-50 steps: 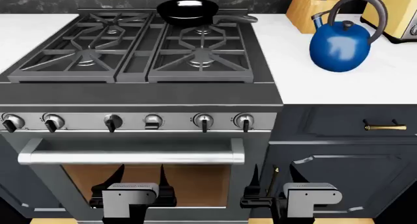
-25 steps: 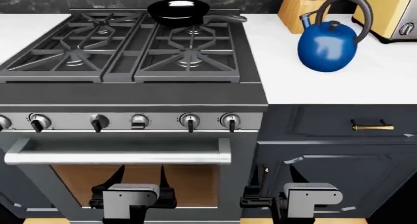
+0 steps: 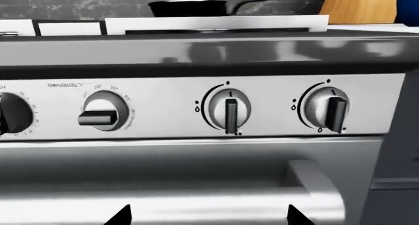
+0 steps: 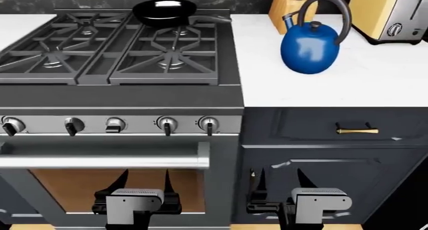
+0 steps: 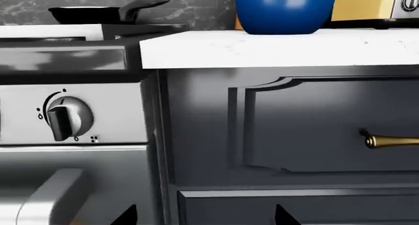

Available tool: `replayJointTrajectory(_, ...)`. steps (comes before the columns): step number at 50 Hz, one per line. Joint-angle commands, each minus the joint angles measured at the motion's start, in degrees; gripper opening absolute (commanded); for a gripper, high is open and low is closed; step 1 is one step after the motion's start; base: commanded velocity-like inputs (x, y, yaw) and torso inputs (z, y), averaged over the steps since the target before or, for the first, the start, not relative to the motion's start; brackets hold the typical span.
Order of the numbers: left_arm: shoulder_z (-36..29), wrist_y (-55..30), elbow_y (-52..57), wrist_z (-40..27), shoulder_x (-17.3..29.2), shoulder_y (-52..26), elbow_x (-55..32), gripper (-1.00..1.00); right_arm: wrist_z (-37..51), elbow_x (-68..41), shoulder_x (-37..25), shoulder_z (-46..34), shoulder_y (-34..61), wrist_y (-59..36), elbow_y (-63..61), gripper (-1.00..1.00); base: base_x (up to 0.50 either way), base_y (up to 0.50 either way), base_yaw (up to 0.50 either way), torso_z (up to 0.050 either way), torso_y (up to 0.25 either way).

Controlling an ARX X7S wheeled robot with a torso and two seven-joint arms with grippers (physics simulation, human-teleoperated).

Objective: Pick the kettle from the counter and place it on a stove burner. Then turn the burner on.

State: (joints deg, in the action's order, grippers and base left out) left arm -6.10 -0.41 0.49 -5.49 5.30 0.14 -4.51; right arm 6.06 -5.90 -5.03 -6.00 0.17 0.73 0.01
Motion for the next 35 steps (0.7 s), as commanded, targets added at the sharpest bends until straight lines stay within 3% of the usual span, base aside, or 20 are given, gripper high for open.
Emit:
replayJointTrajectory(1,-0.87,0.0,-0.1,-0.83,0.75,-0.14,-0.71,1.0,0.75,-0.8,-0.72,-0.95,0.2,0.33,0.34,1.0,0.0,-0.23,0.0,0.0,0.0)
replayJointTrajectory(35,-2.84,0.1,-0.15,-2.75,2.32,-0.39,-2.05,1.0,2.81,-2.51,-2.34,-2.82,0.32,0.37,0.19,1.0,0.0,-0.23,0.0,0.0,0.0)
